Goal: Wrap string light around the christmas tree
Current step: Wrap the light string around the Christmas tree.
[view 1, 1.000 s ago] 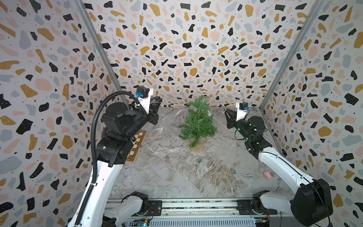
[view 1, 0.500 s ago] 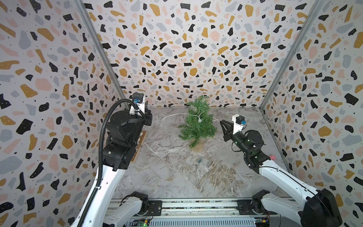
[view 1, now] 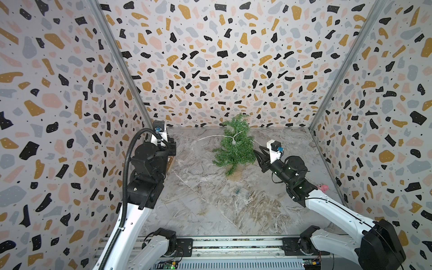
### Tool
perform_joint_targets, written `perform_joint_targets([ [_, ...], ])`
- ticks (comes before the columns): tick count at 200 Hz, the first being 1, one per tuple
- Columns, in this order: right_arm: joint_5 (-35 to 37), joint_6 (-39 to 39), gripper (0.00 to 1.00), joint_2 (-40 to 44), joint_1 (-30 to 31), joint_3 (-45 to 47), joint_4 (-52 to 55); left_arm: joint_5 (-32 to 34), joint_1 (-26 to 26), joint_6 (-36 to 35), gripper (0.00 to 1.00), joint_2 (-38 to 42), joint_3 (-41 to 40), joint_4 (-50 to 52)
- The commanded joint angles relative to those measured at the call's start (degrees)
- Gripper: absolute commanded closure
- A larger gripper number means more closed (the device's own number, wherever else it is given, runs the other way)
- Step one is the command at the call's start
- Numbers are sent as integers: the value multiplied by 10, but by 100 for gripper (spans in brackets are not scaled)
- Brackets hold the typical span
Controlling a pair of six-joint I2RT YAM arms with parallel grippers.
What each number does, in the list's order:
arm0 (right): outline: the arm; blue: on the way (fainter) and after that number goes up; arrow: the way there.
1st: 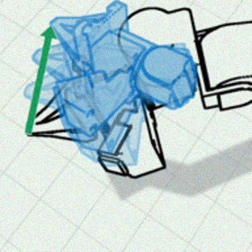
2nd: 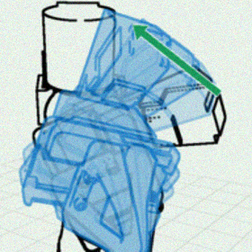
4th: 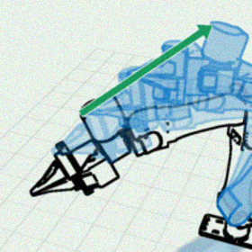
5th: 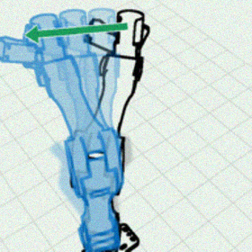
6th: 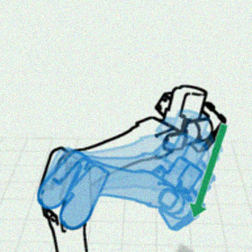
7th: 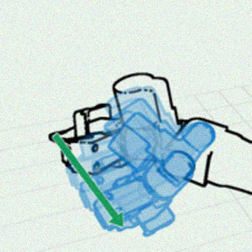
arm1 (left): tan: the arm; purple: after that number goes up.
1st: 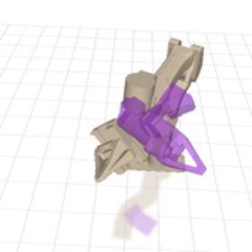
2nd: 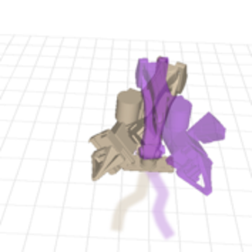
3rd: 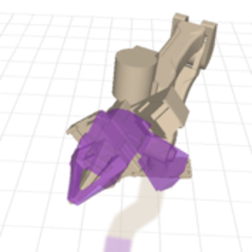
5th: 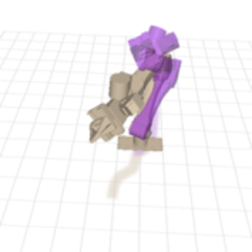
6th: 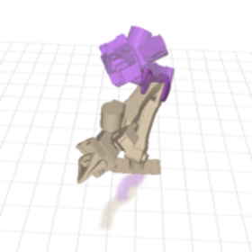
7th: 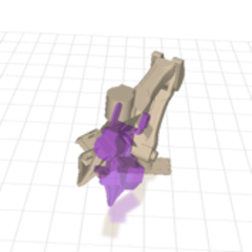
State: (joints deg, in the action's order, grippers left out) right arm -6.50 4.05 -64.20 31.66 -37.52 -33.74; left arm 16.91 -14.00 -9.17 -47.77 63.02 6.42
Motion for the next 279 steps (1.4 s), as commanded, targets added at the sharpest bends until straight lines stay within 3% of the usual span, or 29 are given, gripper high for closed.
perform_joint_targets([
  [1,13,16,55,-9,-5,-32,-2,-48,1,6,100,24,-5,-68],
  [30,6,42,47,-34,-10,-54,-8,-24,1,-8,100,29,-18,-62],
  [60,3,45,45,-53,-10,-70,-8,147,2,-21,100,-23,-2,-33],
  [86,6,48,45,-58,-11,-74,-6,98,3,-7,100,-58,3,-10],
  [119,10,56,45,-50,-26,-70,-4,147,9,6,100,-151,56,63],
  [140,6,68,45,-42,-43,-65,-4,116,27,48,100,-185,83,80],
  [182,18,89,45,-40,-64,-63,-10,-28,33,95,100,-245,128,65],
  [248,34,124,45,-21,-101,-55,-30,-75,33,129,100,-376,237,44],
  [279,55,146,44,-2,-118,-33,-35,-60,39,134,100,-423,288,47],
])
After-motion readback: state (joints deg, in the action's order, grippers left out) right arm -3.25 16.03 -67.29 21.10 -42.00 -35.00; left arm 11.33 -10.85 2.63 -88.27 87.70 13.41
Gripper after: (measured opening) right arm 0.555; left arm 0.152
